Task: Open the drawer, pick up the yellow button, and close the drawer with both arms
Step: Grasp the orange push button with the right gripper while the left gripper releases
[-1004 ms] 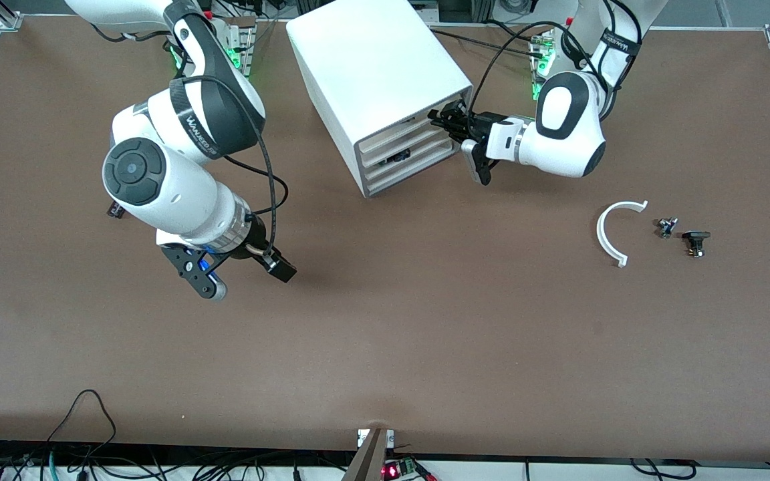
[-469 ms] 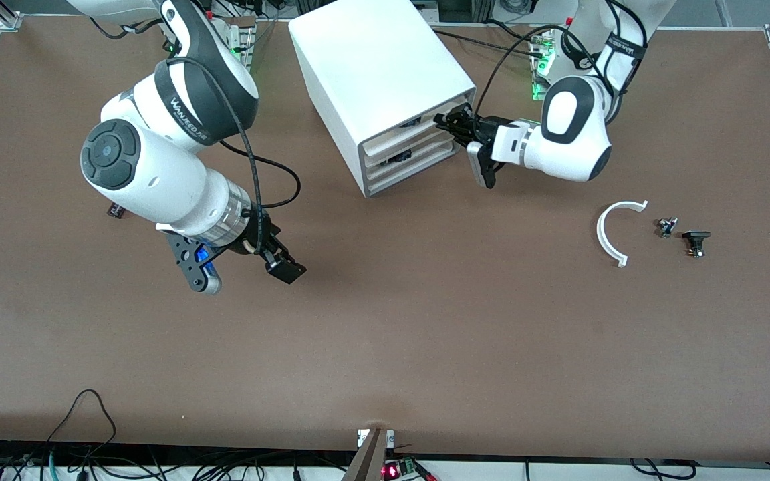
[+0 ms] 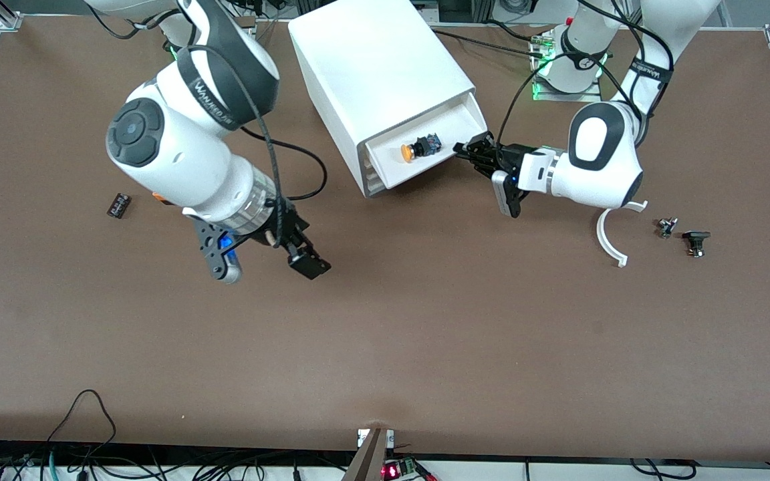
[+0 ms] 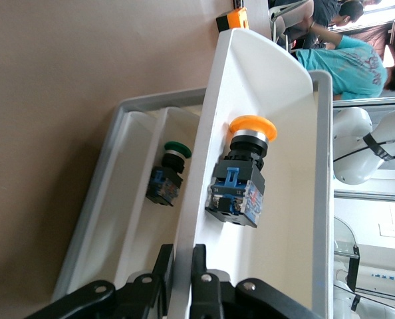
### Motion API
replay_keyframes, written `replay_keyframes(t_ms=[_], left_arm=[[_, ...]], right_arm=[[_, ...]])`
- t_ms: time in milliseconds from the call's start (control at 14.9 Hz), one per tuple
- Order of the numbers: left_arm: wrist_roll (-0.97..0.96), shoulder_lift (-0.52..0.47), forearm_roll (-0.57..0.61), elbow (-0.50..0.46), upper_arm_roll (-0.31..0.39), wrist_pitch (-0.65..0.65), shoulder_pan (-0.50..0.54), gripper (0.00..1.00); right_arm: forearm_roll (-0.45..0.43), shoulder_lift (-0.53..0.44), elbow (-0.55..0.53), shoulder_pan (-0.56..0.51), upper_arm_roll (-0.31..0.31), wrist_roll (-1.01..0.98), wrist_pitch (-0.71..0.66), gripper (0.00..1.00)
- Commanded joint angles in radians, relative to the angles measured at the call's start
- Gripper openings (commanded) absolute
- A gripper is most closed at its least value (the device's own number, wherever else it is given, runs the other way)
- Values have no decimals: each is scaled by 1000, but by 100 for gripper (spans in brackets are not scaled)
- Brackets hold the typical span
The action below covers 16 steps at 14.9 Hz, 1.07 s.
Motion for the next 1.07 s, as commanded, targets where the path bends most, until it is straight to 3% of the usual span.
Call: replay_keyframes(t_ms=[0,402,469,535,803,1004], left_arm=[[-29,76,86,89,-1,2,48,0],[-33,148,160,204,1,-90,112,3],[-36,149,160,204,2,-90,112,40],[-34,148,161,204,3,-92,112,99],[-112,142,196,235,1,-141,114,100],[-259,139,296,325,1,-222,115,100]], right_arm=[[14,21,40,63,-4,83,28,100],[5,53,40,203,-16,243,114,100],[3,58,40,217,-16,254,117,100],[2,70,40,237,-18,263,117,100],[-32,109,40,301,-15,291,152,100],[-38,118,39,349,-15,317,148,100]])
